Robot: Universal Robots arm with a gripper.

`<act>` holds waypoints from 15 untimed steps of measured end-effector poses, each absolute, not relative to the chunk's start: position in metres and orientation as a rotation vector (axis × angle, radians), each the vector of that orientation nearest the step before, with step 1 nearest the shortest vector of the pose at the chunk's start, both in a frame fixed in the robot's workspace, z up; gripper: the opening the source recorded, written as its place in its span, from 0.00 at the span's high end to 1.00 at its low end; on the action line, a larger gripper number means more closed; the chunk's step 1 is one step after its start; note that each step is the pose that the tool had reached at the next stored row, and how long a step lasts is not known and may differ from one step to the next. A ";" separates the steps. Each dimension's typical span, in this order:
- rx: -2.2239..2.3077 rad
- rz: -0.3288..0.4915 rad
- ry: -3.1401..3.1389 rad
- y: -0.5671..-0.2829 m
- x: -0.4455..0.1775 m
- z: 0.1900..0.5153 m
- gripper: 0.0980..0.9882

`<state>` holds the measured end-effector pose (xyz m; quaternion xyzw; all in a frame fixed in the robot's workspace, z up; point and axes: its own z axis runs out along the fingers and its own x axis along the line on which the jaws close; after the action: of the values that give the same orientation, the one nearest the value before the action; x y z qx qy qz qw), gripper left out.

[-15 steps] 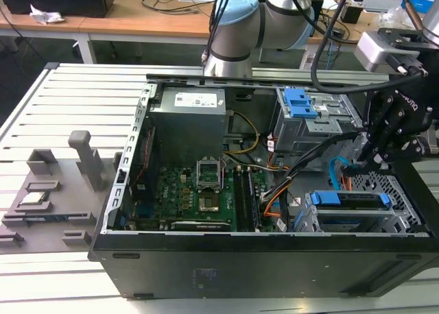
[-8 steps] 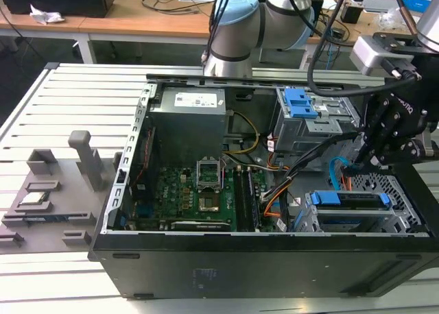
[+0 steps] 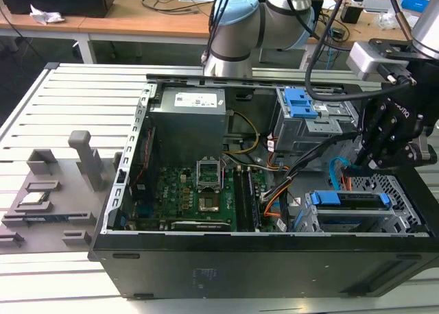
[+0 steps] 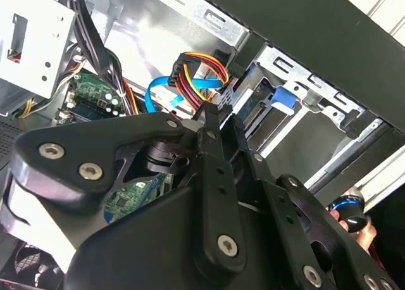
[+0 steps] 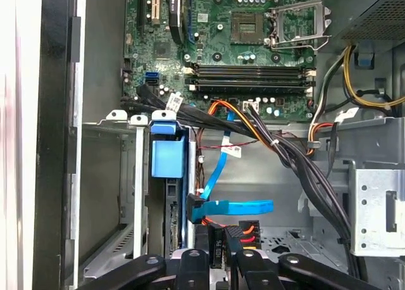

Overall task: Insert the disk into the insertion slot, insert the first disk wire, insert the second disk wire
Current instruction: 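Insert the first disk wire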

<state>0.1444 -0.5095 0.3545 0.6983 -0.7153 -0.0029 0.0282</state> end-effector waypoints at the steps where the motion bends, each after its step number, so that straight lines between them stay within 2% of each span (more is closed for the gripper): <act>1: 2.155 -0.008 -2.207 -0.509 0.144 0.354 0.84; 4: 2.153 -0.004 -2.206 -0.509 0.144 0.354 0.84; 6: 2.152 -0.002 -2.204 -0.509 0.144 0.354 0.92; 15: 2.148 0.008 -2.200 -0.513 0.145 0.354 0.92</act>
<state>0.1445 -0.5134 0.3545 0.6981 -0.7152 0.0025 0.0334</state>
